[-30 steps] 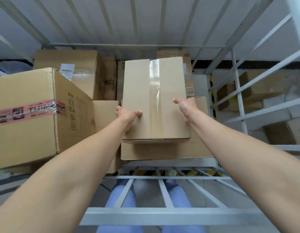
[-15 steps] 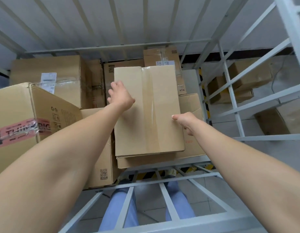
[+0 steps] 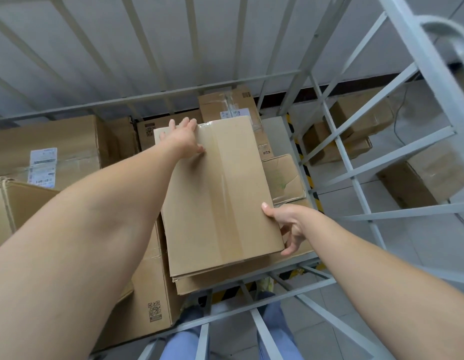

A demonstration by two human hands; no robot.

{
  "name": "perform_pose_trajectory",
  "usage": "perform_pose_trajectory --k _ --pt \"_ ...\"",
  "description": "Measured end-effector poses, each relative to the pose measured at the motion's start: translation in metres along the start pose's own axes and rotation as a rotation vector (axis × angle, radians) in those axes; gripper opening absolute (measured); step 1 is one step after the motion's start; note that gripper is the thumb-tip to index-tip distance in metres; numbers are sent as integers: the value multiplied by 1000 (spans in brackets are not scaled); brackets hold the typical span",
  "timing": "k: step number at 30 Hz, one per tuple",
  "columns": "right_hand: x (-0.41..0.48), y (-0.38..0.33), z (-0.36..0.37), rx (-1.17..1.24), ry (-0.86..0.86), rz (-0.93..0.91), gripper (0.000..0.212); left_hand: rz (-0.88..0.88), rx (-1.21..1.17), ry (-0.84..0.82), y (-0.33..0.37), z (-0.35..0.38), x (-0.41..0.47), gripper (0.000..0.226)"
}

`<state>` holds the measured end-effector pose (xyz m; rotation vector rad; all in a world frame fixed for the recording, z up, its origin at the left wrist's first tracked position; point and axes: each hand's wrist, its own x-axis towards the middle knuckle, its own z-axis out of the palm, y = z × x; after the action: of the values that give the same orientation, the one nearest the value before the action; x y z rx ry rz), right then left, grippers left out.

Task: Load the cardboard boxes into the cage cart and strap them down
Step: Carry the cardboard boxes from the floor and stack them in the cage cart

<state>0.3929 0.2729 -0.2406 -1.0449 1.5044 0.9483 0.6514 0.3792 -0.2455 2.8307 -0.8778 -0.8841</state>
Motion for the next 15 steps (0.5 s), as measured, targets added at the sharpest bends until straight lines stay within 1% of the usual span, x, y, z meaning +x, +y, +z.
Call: perform_pose_trajectory --k 3,6,8,9,12,14,15 --pt "8 2 0 7 7 21 78 -33 25 -30 -3 -6 8 74" --pt "8 4 1 13 50 -4 78 -79 -21 36 -6 -2 4 69" --pt "2 2 3 -15 142 -58 76 -167 -47 59 -13 3 -11 70" --pt "-1 0 2 -6 207 -116 73 -223 -60 51 -18 6 -21 70" --pt "1 -10 -6 220 412 -340 63 -365 -137 27 -37 12 -48 69" --pt "5 -13 -11 330 477 -402 67 -414 -177 4 -48 10 -63 69" --pt "6 -12 -12 363 482 -399 72 -420 -177 -31 -51 7 -70 69"
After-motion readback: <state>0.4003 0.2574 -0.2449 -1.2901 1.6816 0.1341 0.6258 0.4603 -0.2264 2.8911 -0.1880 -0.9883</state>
